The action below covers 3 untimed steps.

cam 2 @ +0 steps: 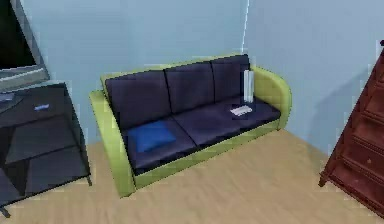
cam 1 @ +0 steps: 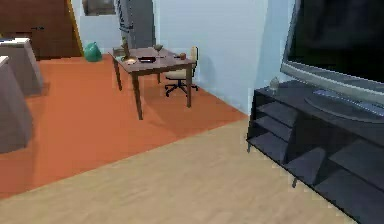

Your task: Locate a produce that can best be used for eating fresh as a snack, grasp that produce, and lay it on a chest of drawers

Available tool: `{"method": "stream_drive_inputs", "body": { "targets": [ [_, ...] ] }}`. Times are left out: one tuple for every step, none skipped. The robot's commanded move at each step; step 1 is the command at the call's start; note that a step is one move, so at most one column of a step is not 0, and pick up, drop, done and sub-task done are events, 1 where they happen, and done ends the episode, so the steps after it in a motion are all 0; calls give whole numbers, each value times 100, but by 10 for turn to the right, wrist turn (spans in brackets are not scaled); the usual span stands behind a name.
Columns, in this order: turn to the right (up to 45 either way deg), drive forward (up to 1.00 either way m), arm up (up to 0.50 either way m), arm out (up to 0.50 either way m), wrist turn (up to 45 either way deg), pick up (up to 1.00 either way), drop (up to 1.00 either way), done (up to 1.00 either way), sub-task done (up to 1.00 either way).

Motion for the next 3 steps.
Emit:
{"method": "stream_drive_inputs", "body": {
  "targets": [
    [0,100,0,0,0,0,0,0,0],
    [0,100,0,0,0,0,0,0,0],
    [60,0,0,0,0,0,0,0,0]
  ]
}}
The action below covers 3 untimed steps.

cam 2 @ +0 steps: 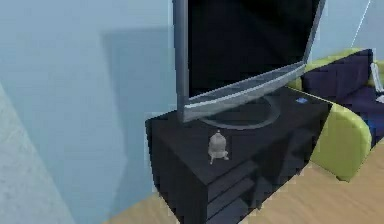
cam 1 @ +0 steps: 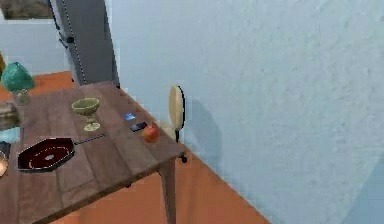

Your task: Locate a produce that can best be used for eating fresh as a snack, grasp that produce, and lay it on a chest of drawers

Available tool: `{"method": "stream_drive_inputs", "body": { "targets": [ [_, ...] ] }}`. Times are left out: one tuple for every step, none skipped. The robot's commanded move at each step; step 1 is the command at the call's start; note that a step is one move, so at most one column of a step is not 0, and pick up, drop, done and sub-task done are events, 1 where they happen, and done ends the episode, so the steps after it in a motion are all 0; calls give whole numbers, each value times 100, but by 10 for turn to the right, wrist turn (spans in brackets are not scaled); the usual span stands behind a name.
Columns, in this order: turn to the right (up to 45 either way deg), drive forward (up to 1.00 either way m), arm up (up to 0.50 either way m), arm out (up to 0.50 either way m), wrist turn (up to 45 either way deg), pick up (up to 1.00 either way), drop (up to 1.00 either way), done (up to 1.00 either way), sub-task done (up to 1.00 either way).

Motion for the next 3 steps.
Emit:
{"method": "stream_drive_inputs", "body": {
  "targets": [
    [0,5,0,0,0,0,0,0,0],
    [-450,0,0,0,0,0,0,0,0],
    [-450,0,0,0,0,0,0,0,0]
  ]
}}
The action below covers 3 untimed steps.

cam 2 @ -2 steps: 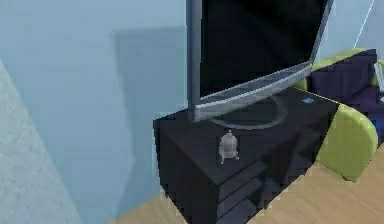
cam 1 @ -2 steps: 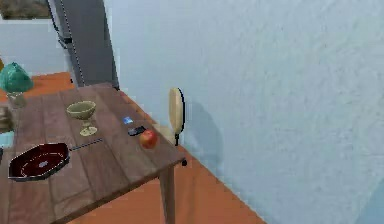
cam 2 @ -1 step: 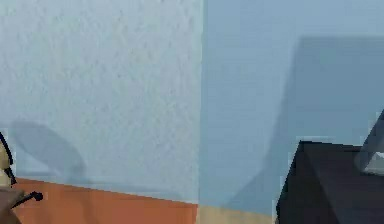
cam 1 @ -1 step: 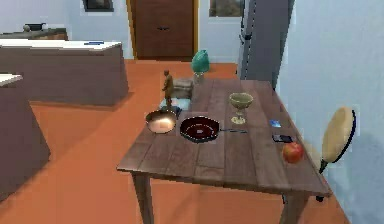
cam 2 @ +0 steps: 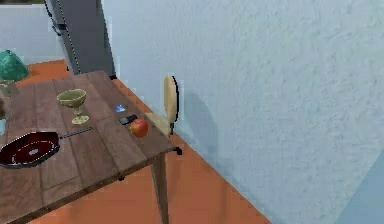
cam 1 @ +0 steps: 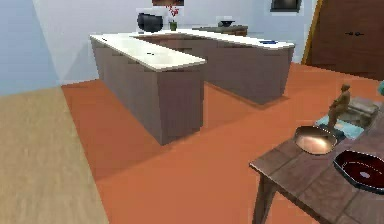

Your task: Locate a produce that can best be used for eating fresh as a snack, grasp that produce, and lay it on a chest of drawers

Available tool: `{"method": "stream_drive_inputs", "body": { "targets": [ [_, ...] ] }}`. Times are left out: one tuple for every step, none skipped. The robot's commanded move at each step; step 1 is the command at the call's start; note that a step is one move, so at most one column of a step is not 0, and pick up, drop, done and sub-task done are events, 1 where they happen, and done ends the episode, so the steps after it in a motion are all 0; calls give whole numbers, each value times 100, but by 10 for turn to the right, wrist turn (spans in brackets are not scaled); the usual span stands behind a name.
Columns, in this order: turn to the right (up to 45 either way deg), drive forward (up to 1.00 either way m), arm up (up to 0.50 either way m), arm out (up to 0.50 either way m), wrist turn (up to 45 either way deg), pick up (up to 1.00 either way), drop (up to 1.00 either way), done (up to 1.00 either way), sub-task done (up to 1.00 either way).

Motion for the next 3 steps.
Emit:
{"method": "stream_drive_inputs", "body": {
  "targets": [
    [-120,0,0,0,0,0,0,0,0],
    [450,0,0,0,0,0,0,0,0],
    [330,0,0,0,0,0,0,0,0]
  ]
}}
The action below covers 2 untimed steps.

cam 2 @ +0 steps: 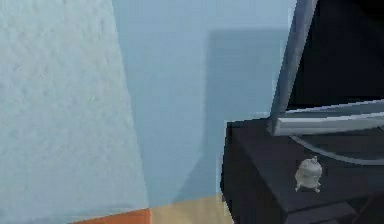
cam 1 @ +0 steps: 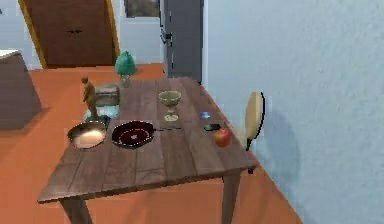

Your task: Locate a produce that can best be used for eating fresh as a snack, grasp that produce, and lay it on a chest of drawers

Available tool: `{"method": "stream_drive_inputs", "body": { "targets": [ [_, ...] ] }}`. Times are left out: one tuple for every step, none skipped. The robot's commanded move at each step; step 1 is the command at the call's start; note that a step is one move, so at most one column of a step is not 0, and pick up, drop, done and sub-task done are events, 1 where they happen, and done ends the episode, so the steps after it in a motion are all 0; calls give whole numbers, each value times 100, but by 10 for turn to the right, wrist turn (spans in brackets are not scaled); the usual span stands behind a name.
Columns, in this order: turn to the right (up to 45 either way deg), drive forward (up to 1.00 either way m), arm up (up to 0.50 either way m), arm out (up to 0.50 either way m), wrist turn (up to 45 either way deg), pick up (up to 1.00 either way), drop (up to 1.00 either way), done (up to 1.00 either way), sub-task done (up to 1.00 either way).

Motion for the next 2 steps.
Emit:
{"method": "stream_drive_inputs", "body": {
  "targets": [
    [0,40,0,0,0,0,0,0,0],
    [-450,0,0,0,0,0,0,0,0]
  ]
}}
